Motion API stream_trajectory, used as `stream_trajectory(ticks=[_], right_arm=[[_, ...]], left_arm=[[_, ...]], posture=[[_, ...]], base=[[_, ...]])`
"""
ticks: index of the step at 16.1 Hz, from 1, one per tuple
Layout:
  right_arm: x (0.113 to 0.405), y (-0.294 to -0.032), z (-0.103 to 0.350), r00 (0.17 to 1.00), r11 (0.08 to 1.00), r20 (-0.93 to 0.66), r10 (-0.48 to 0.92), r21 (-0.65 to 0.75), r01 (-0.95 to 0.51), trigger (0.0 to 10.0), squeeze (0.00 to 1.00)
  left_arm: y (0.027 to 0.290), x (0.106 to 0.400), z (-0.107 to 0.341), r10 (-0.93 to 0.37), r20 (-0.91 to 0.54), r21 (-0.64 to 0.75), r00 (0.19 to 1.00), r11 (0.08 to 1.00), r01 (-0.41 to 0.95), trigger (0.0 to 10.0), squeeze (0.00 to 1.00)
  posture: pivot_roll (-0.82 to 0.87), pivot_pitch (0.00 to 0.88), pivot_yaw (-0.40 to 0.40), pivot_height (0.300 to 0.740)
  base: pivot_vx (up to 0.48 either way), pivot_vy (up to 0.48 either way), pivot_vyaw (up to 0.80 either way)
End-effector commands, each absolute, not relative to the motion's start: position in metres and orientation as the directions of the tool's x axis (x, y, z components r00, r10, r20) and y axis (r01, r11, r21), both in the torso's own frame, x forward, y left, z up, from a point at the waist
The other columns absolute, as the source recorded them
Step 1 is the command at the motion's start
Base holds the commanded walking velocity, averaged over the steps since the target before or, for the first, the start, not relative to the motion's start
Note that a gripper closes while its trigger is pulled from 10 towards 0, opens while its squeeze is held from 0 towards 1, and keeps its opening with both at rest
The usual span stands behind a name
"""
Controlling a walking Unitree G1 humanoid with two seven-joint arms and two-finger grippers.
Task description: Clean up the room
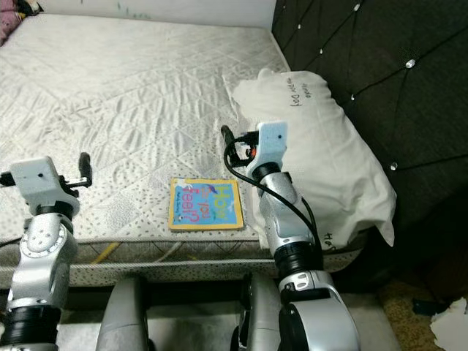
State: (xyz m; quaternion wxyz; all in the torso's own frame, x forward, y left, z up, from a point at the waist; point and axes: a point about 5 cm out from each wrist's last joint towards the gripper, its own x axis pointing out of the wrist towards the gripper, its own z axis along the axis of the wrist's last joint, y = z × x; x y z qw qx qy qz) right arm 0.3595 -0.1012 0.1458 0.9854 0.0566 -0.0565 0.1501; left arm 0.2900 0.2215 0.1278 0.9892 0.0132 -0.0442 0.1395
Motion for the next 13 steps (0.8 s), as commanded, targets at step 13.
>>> stream_trajectory(ticks=[13], right_arm=[[0.366, -0.115, 0.153, 0.953, 0.966, 0.187, 0.238, 0.053, -0.252, 10.0, 0.0]], left_arm=[[0.209, 0.292, 0.131, 0.202, 0.119, -0.005, 0.972, 0.979, -0.203, 10.0, 0.0]], posture=[[0.11, 0.0, -0.047, 0.74]], base=[[0.0, 0.0, 0.0]])
